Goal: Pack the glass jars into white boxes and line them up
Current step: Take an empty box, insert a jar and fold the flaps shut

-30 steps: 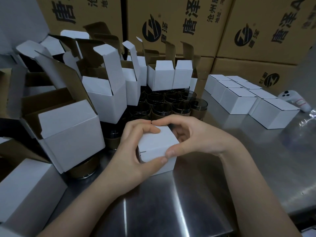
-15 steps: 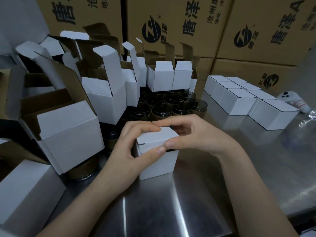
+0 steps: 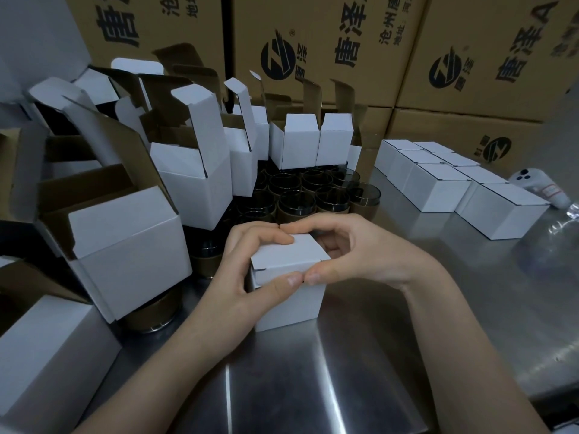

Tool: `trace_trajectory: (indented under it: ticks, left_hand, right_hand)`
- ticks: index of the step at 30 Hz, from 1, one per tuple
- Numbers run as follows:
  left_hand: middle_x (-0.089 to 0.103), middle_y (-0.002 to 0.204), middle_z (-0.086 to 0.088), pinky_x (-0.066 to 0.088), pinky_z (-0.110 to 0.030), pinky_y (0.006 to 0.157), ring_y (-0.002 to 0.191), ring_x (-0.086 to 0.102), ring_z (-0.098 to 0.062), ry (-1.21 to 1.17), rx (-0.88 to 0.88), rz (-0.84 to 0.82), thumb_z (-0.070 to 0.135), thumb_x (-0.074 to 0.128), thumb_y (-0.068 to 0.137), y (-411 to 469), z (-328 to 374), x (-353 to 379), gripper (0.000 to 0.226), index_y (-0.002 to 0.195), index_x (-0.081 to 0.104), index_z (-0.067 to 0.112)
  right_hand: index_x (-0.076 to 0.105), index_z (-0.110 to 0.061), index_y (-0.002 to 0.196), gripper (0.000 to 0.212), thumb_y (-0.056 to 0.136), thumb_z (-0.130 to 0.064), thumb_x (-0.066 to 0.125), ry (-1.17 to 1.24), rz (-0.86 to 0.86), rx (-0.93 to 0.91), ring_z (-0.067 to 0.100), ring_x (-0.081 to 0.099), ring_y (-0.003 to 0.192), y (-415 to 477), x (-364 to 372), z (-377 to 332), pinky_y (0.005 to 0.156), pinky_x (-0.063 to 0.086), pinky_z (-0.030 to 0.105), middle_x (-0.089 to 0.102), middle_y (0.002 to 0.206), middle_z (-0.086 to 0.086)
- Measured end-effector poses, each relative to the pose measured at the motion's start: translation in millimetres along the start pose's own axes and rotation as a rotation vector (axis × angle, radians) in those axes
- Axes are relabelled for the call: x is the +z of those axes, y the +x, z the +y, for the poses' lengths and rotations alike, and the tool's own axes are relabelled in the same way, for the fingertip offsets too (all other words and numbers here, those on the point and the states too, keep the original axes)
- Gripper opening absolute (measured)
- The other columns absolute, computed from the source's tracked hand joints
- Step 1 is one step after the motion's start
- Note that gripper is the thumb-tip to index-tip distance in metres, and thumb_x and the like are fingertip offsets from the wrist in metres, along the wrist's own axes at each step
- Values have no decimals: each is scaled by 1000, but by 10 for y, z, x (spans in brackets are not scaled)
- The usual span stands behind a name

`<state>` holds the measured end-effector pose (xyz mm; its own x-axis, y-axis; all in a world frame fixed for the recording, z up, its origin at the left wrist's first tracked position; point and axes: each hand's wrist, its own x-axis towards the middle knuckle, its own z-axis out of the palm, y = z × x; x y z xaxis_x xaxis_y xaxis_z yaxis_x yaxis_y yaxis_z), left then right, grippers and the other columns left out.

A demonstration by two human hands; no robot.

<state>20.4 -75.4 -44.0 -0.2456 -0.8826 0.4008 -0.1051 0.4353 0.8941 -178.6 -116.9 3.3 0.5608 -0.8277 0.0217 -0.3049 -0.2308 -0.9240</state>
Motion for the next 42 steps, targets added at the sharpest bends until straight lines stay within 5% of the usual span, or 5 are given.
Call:
trace_trajectory:
  ticks: [12,18,23,34,42]
  left_hand:
    - [48,125,4,32,-2,91,120,45,4,-13,-15,19,51,53,77,1,29,4,44,107,63,21]
    - [50,124,3,33,-7,97,122,46,0,18,-11,39,50,52,78,9,12,13,45,109,64,21]
    - [50,125,2,33,-7,96,122,46,0,20,-23,29,50,53,76,9,20,8,45,109,64,21]
    - [47,126,4,34,-8,96,122,45,0,20,-43,17,29,60,80,-3,32,14,33,111,63,18]
    - [48,124,6,40,-15,95,121,47,-5,-7,-56,5,48,58,70,-2,41,4,52,117,58,26]
  right_hand:
    - [62,-32,121,63,62,-31,84,13,-52,-1,48,52,116,8,-8,36,96,45,63,61,128,7]
    - [61,-23,120,61,73,-60,73,-20,34,36,19,65,103,-5,36,-43,81,56,33,63,122,1]
    - [62,-22,115,33,85,-36,67,-6,62,32,34,61,110,15,52,-3,91,52,48,64,122,9]
    - [61,-25,112,32,81,-26,70,53,31,14,40,59,113,39,46,53,96,45,63,61,126,11]
    - [61,-25,110,34,79,-24,74,93,21,7,46,56,115,41,53,63,97,44,66,62,128,8]
